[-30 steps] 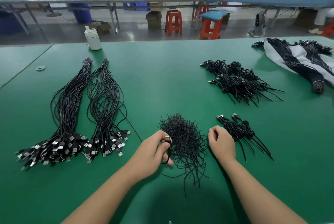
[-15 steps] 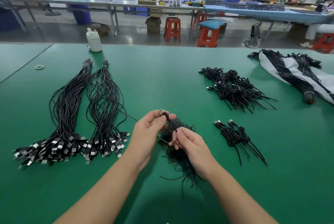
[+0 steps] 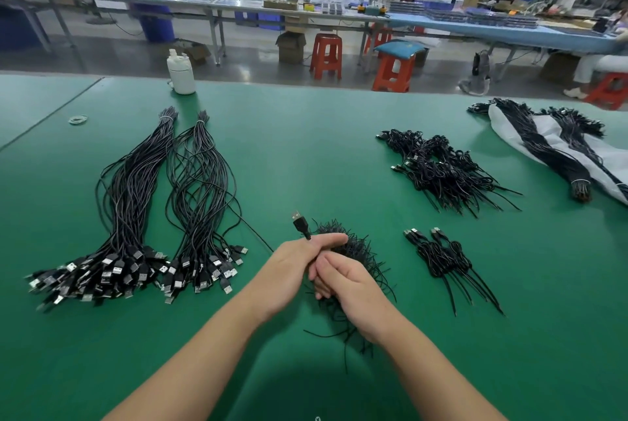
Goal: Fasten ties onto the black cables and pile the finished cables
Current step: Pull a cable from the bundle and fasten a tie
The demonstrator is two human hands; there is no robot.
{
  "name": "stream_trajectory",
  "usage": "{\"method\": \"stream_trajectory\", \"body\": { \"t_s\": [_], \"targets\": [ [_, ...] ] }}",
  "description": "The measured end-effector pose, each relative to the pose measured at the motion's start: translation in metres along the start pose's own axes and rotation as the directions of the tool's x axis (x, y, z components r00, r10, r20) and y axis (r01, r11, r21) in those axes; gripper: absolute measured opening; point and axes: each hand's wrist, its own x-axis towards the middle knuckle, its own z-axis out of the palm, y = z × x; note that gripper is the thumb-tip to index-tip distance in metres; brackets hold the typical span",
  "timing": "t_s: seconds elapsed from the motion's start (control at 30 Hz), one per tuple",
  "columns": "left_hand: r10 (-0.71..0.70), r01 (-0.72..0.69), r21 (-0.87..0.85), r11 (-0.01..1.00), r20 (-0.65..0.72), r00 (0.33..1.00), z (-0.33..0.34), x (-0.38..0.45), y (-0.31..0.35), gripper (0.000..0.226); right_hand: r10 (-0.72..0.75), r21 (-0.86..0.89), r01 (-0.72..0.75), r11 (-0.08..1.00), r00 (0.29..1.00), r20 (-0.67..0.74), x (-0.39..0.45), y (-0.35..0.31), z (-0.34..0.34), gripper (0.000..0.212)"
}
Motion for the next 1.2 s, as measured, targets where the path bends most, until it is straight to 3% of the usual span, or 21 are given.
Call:
{"method": "stream_trajectory", "body": {
  "t_s": [0.07,0.13,0.17,0.2,0.23,0.27,0.33,0.37,0.43,0.47,0.53,0.6,0.7,0.87,0.97,1.0,1.03,1.1,1.17,1.2],
  "targets": [
    [0.121,-0.128,-0.042,0.991,-0.147,0.982,0.001,0.004,0.007,0.046,0.051,0.02,-0.054,0.998,0.993,0.103,0.0,0.005,0.001,0.033],
    [0.117,-0.225,-0.356,0.907,-0.301,0.947,-0.009,0.01,0.021,0.044,0.124,0.041,-0.132,0.99,0.979,0.16,-0.001,0.012,0.002,0.034],
    [0.088,-0.246,-0.555,0.795,-0.295,0.951,-0.021,0.012,0.03,0.044,0.163,0.08,-0.177,0.981,0.974,0.158,-0.002,0.017,0.001,0.036],
    [0.082,-0.228,-0.695,0.682,-0.237,0.968,-0.036,0.012,0.037,0.044,0.199,0.15,-0.22,0.964,0.969,0.144,-0.002,0.021,0.0,0.036],
    [0.081,-0.147,-0.752,0.642,-0.124,0.989,-0.049,0.009,0.043,0.042,0.223,0.237,-0.248,0.939,0.967,0.126,-0.002,0.024,-0.002,0.035],
    [0.065,-0.013,-0.731,0.682,0.044,0.997,-0.057,0.004,0.048,0.039,0.236,0.318,-0.258,0.912,0.966,0.107,0.0,0.026,-0.004,0.033],
    [-0.075,0.276,-0.455,0.846,0.411,0.908,-0.064,-0.006,0.04,0.038,0.243,0.416,-0.254,0.873,0.967,0.08,0.006,0.026,-0.009,0.032],
    [-0.213,0.36,-0.229,0.904,0.488,0.847,-0.062,-0.01,0.031,0.041,0.24,0.424,-0.249,0.871,0.968,0.075,0.01,0.025,-0.011,0.032],
    [-0.453,0.444,0.121,0.888,0.402,0.796,-0.053,-0.014,0.008,0.046,0.228,0.39,-0.244,0.888,0.97,0.088,0.015,0.022,-0.011,0.034],
    [-0.506,0.462,0.209,0.862,0.298,0.809,-0.048,-0.014,-0.004,0.045,0.226,0.363,-0.246,0.899,0.969,0.099,0.017,0.022,-0.01,0.034],
    [-0.481,0.439,0.278,0.854,0.105,0.87,-0.041,-0.012,-0.022,0.039,0.224,0.303,-0.249,0.92,0.968,0.118,0.019,0.022,-0.008,0.034],
    [-0.365,0.357,0.162,0.92,0.016,0.931,-0.038,-0.011,-0.031,0.036,0.215,0.27,-0.245,0.931,0.967,0.138,0.017,0.024,-0.003,0.033],
    [-0.245,0.237,-0.235,0.943,-0.002,0.97,-0.03,-0.011,-0.032,0.043,0.205,0.238,-0.247,0.939,0.96,0.188,0.01,0.031,0.009,0.034],
    [-0.094,-0.014,-0.626,0.78,-0.138,0.986,-0.008,-0.004,-0.016,0.048,0.171,0.328,-0.22,0.919,0.97,0.17,0.01,0.036,0.017,0.04],
    [-0.091,-0.134,-0.747,0.651,-0.253,0.963,-0.018,-0.001,0.01,0.039,0.19,0.242,-0.213,0.947,0.975,0.113,0.014,0.038,0.005,0.048],
    [-0.086,-0.137,-0.743,0.655,-0.253,0.964,-0.024,-0.002,0.019,0.037,0.213,0.275,-0.232,0.933,0.972,0.098,0.015,0.041,0.0,0.05],
    [-0.053,-0.118,-0.717,0.687,-0.211,0.976,-0.03,-0.004,0.027,0.035,0.239,0.358,-0.252,0.899,0.968,0.083,0.016,0.043,-0.004,0.05],
    [0.03,-0.027,-0.547,0.837,-0.002,1.0,-0.037,-0.009,0.035,0.034,0.285,0.571,-0.265,0.777,0.957,0.057,0.021,0.045,-0.012,0.047],
    [-0.031,0.062,-0.123,0.99,0.244,0.969,-0.035,-0.013,0.034,0.036,0.307,0.704,-0.25,0.665,0.95,0.047,0.027,0.043,-0.018,0.045],
    [-0.131,0.091,0.143,0.985,0.299,0.945,-0.033,-0.013,0.032,0.037,0.305,0.732,-0.243,0.637,0.951,0.05,0.03,0.039,-0.021,0.044]
  ]
}}
